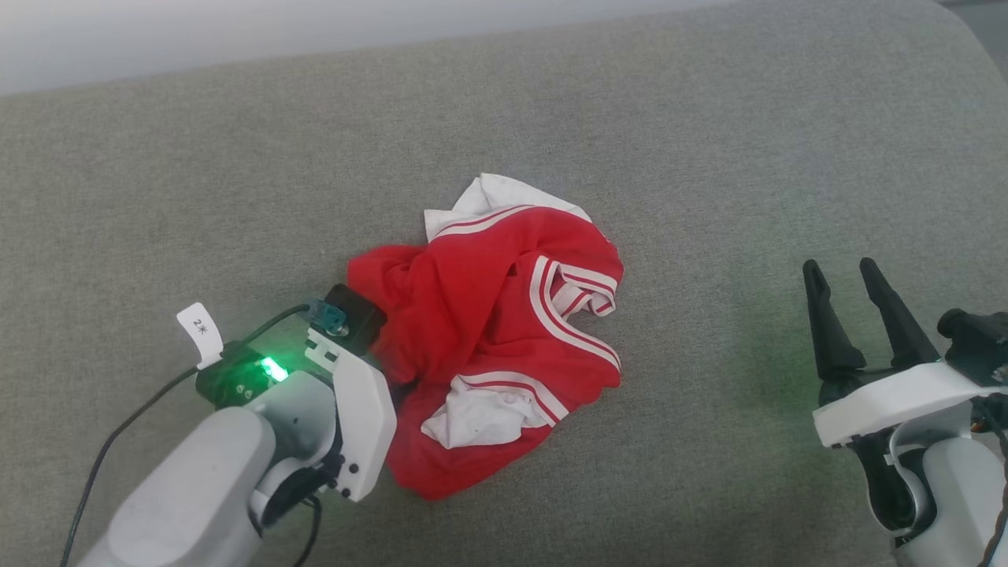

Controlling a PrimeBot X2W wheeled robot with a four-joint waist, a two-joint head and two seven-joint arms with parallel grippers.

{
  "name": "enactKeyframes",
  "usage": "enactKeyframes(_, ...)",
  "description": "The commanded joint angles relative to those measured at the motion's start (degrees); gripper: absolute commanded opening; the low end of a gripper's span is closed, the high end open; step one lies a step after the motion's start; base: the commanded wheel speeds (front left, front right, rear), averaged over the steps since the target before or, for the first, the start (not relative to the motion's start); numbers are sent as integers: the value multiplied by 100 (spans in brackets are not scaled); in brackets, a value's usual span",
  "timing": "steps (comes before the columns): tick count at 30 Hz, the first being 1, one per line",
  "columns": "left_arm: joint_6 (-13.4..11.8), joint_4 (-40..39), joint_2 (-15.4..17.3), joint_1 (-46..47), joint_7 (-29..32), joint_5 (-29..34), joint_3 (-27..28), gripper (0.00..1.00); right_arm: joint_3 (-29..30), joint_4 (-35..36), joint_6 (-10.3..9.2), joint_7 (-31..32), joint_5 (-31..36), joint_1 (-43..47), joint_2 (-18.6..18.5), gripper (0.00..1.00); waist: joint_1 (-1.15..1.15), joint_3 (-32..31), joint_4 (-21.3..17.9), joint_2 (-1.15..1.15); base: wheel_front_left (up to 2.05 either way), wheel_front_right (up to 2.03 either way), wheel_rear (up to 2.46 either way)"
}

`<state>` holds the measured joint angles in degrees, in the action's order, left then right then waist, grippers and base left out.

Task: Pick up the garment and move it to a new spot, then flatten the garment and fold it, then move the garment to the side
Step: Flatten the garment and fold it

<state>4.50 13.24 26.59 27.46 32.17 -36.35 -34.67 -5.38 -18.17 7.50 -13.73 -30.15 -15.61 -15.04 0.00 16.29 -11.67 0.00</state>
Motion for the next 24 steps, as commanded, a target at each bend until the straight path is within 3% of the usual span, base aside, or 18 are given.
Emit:
enactKeyframes(1, 42, 177, 88, -56, 79, 6, -116, 0, -6, -17, -2, -59, -40, -48, -34, 100, 0, -14, 12, 0, 0, 0, 0)
enactKeyframes(12, 194, 158, 1001, 986, -182, 320, 287, 0, -16, -114, -2, -109, -39, -38, -41, 100, 0, -130, 68, 0, 0, 0, 0)
enactKeyframes(19, 286, 681, 1140, 1489, -330, 172, 81, 0, -116, -157, -2, -119, -80, -79, -68, 100, 0, -165, 22, 0, 0, 0, 0)
enactKeyframes(21, 294, 893, 1089, 1573, -380, 72, -1, 37, -140, -160, -2, -122, -95, -103, -65, 100, 0, -149, 8, 0, 0, 0, 0)
enactKeyframes(22, 295, 1019, 1037, 1601, -404, -1, -38, 89, -150, -160, -2, -123, -105, -119, -61, 100, 0, -133, 0, 0, 0, 0, 0)
enactKeyframes(23, 289, 1170, 991, 1616, -406, -95, -58, 100, -164, -161, -2, -126, -107, -128, -53, 100, 0, -116, -5, 0, 0, 0, 0)
enactKeyframes(24, 291, 1287, 970, 1648, -430, -135, -95, 100, -179, -162, -2, -129, -108, -137, -38, 100, 0, -98, -12, 0, 0, 0, 0)
